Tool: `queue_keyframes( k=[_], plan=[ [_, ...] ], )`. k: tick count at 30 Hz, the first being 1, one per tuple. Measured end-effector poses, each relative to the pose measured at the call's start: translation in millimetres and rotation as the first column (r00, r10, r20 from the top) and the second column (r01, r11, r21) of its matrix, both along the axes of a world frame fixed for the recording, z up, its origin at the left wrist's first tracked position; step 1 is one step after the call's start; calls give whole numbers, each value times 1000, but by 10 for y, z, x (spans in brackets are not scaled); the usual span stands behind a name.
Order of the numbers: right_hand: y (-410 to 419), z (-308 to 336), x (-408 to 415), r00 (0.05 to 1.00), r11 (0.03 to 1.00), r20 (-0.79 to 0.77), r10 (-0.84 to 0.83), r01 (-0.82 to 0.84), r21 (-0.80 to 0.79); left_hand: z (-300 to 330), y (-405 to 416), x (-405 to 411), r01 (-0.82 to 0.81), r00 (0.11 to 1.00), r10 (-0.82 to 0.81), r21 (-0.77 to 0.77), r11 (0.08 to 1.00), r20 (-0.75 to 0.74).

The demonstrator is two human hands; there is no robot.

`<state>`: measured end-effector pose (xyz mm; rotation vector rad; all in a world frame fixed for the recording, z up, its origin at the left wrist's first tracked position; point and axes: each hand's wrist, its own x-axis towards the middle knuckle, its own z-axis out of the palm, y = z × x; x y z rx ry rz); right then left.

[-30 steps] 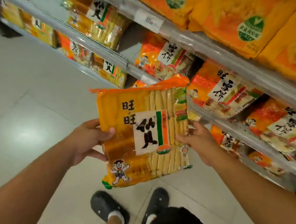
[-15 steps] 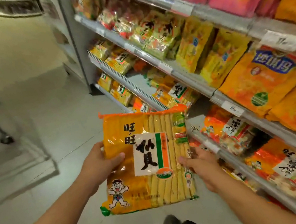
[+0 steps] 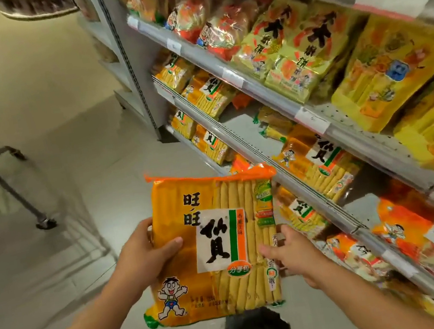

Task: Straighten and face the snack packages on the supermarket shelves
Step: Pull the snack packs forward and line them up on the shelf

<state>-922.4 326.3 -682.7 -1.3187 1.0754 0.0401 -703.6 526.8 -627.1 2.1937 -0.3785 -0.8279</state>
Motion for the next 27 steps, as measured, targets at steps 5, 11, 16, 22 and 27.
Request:
queue_keyframes(
  k=[5,11,16,22,27],
  plan=[
    [-293,-94,854,998,990,-17,-61,63,126,-39,-372,818,-33,999,35,-42,999,36],
    [-790,-219,1562,961,959,-95,-258,267,96,-435,-996,1751,71,975,-89,-97,993,-204],
    [-1040,-570,2137,850,865,-188,-493,503,5,-1020,-1683,2405,361,891,-358,-43,932,-279],
    [-1627,-708,2738,688,715,-199,-698,685,-139,-1356,-2917,3151,632,774,-633,83,770,-23],
    [-2356,-754,2882,721,714,-108,-684,632,-300,-1549,-4002,3417,769,639,-768,-54,637,35]
  ],
)
